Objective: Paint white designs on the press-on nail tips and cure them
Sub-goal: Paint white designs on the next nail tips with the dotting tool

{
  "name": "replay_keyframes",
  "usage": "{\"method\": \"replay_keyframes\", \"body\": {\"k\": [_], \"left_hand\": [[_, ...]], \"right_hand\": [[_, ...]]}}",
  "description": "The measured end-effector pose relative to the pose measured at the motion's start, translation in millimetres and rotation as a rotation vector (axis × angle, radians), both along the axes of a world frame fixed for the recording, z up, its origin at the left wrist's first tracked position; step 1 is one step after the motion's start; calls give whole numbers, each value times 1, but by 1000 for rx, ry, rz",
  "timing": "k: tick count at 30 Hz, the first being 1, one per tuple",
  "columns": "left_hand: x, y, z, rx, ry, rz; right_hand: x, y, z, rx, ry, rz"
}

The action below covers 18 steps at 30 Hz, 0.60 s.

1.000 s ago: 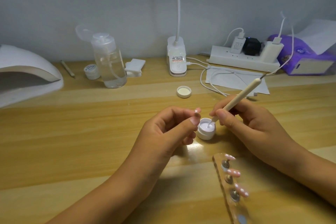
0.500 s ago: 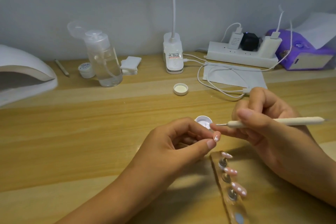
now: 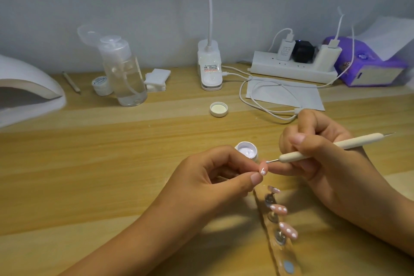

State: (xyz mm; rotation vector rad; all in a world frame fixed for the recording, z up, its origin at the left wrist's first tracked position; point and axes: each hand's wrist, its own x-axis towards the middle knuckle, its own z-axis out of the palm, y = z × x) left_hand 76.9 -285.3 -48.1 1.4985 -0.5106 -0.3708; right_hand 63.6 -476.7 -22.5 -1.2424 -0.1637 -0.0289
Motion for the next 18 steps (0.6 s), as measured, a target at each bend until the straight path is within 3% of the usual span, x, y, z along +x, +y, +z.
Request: {"method": "replay_keyframes", "body": {"k": [18], "left_hand": [[0, 1, -1, 25, -5, 6]], "right_hand": [[0, 0, -2, -17, -1, 53]]}}
